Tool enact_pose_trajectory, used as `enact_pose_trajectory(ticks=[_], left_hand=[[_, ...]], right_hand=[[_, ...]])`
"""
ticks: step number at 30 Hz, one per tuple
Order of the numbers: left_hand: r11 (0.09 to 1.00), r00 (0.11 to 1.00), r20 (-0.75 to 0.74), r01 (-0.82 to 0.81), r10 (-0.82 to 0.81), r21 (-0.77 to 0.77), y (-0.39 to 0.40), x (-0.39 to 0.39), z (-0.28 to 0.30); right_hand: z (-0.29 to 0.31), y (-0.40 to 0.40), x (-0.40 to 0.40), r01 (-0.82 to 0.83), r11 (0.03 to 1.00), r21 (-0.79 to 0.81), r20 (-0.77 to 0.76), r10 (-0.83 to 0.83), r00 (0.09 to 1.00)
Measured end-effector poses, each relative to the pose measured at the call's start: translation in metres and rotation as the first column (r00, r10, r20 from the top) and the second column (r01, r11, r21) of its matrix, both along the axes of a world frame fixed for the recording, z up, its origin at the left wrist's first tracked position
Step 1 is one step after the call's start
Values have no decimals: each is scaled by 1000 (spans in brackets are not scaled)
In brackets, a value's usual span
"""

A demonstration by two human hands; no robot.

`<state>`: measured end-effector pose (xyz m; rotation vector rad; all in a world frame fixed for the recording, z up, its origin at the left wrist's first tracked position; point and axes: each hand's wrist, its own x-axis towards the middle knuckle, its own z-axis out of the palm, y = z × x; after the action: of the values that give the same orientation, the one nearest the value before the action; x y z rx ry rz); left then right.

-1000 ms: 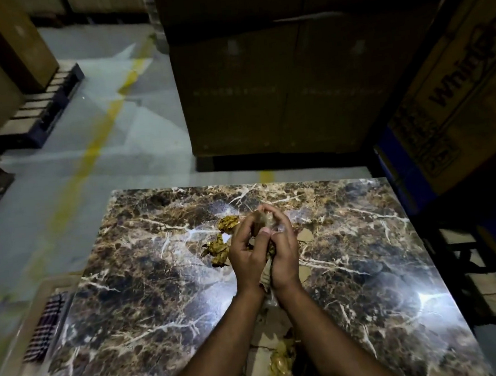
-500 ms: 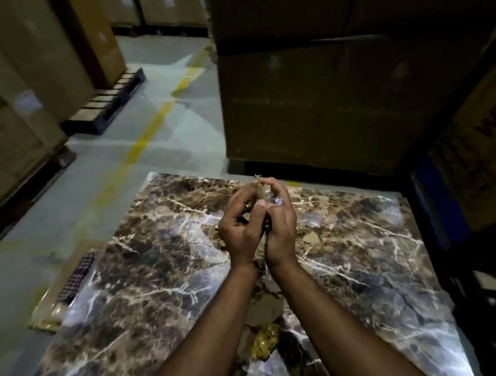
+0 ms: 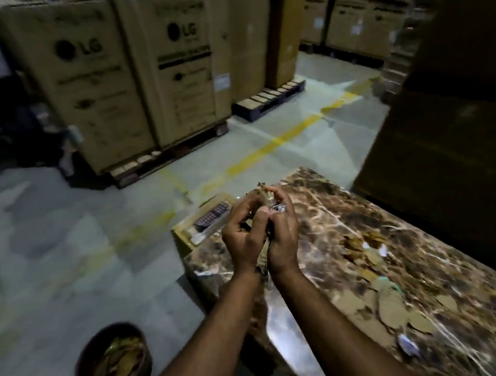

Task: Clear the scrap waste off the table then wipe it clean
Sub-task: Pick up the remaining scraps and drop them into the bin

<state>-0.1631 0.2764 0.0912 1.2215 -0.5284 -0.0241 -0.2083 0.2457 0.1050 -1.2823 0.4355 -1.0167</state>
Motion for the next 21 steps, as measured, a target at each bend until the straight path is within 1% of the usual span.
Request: enact_pose_trajectory(ticks=[2, 5, 9, 11, 14, 17, 19, 21], left_hand=[[996, 996, -7, -83, 83, -9, 47, 36, -4], [978, 977, -26, -209, 209, 6, 122, 90, -10], [936, 934, -54, -350, 352, 47, 222, 153, -23], [908, 906, -69, -412, 417, 72, 267, 178, -31], [835, 835, -71, -537, 546, 118, 322, 209, -50], [767, 767, -83, -618, 636, 169, 360, 240, -93], [721, 726, -80, -654, 683, 228, 373, 257, -132], [685, 691, -108, -660, 715, 309, 384, 273, -186]], right_hand=[[-2, 45, 40, -98, 995, 9, -5, 98, 995], [-3, 115, 97, -214, 975, 63, -6, 215, 977], [-10, 209, 165, -366, 929, 49, -44, 368, 929], [-21, 252, 196, -419, 907, 47, -66, 421, 905], [-43, 302, 233, -522, 851, 53, -111, 524, 844], [-85, 336, 270, -589, 801, 102, -162, 598, 785], [-125, 349, 291, -597, 791, 132, -189, 612, 768], [-182, 361, 311, -608, 780, 145, -245, 624, 742]])
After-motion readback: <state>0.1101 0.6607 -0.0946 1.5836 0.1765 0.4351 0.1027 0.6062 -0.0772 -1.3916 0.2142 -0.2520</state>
